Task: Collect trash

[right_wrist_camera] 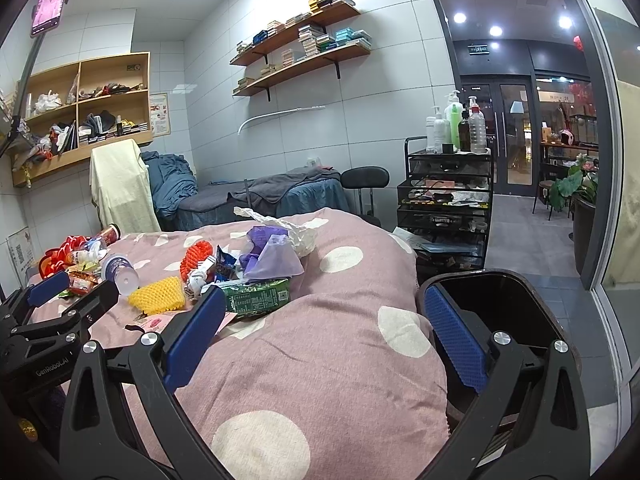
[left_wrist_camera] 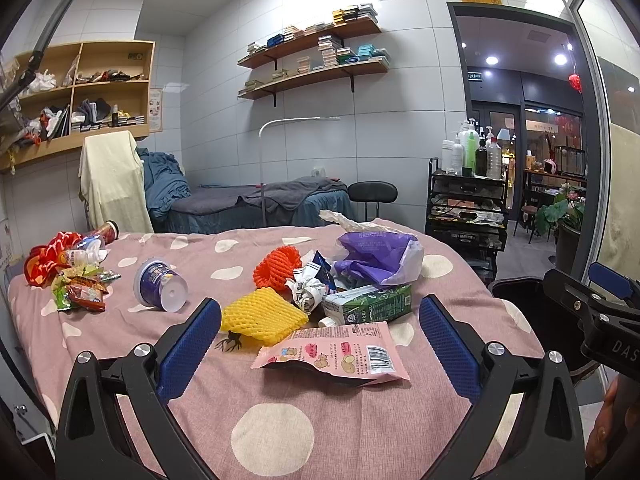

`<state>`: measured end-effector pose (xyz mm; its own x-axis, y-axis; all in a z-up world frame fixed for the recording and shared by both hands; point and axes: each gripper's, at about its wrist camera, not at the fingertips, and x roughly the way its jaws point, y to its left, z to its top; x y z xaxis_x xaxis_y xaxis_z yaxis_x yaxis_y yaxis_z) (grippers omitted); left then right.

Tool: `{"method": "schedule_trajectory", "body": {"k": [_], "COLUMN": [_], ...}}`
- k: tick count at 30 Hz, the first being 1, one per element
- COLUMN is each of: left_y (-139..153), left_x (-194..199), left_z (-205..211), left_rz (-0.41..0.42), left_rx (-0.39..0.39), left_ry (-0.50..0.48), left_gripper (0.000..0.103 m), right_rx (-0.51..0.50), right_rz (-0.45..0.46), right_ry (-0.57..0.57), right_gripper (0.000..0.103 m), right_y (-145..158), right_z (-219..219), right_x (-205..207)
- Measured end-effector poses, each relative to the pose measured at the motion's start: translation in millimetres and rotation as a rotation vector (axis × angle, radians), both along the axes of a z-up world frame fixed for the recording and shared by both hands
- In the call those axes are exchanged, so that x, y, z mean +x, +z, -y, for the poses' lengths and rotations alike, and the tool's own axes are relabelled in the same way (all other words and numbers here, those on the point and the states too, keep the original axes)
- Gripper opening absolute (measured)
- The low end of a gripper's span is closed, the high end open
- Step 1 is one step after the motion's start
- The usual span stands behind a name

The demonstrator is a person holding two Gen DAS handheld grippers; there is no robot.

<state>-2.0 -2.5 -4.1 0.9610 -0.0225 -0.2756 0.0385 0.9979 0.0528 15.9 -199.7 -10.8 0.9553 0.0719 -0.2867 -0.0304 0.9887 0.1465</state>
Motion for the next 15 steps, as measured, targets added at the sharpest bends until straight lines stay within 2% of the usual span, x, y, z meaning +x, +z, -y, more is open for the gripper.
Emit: {"method": "schedule_trajectory", "body": {"k": [15], "left_y": [-3.0], "left_x": [-0.7], "left_z": [-0.2], "left_rz": [-0.004], "left_rx": [-0.001], "left_ry": [0.000], "left_gripper": [0.098], "right_rx": [0.001], "right_rz": [-0.008], "right_ry": [0.010], "right_gripper": [0.098], "right_y": [-5.9], "right_z": [-6.8], "right_x": [-1.3]}}
